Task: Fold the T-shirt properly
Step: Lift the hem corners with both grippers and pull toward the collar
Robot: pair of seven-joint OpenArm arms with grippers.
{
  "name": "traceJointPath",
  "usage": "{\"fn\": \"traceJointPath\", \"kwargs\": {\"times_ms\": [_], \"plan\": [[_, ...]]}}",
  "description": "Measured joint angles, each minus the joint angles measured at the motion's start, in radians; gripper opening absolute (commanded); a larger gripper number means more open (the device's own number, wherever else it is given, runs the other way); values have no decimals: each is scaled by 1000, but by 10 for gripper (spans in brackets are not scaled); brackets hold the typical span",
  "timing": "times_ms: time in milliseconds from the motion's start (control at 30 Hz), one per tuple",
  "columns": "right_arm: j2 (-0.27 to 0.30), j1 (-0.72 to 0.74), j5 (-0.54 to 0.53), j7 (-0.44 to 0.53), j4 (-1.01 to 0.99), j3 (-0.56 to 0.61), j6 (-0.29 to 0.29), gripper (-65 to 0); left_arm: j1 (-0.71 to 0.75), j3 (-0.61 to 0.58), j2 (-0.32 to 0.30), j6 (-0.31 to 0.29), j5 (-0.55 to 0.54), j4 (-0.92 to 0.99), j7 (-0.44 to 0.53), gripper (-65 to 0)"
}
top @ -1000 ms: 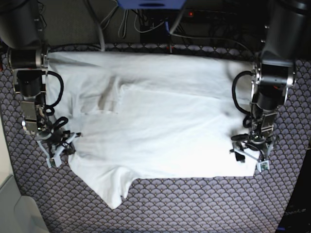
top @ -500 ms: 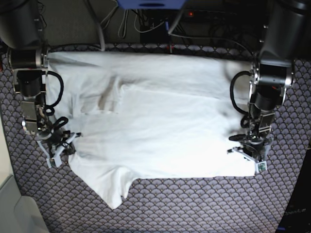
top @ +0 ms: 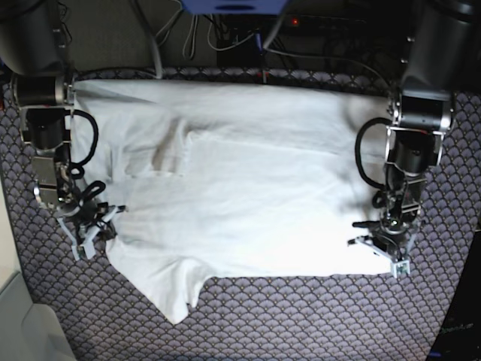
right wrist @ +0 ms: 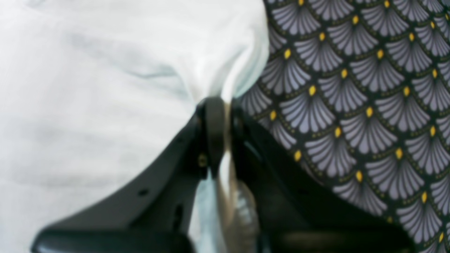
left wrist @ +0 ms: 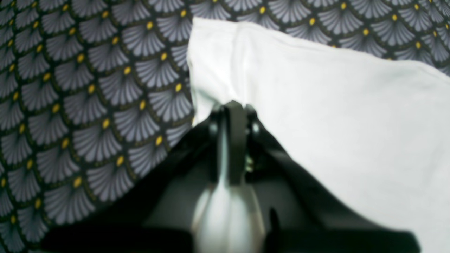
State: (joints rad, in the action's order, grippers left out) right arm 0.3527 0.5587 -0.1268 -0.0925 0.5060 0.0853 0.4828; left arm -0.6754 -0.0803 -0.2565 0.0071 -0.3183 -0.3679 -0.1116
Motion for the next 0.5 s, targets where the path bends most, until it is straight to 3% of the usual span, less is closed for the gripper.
{"fn": "traceJointPath", "kwargs": {"times_ms": [133, 333, 500], "plan": [[3, -31, 15, -28, 70, -2, -6, -650, 21, 8, -18, 0, -1, -142, -61, -646], [8, -186, 25, -43, 315, -3, -11, -650, 153, 168, -16, -3, 2, -364, -194, -646], [9, -234, 23, -43, 417, -3, -11, -650, 206, 219, -24, -1, 5, -492, -258, -646]]}}
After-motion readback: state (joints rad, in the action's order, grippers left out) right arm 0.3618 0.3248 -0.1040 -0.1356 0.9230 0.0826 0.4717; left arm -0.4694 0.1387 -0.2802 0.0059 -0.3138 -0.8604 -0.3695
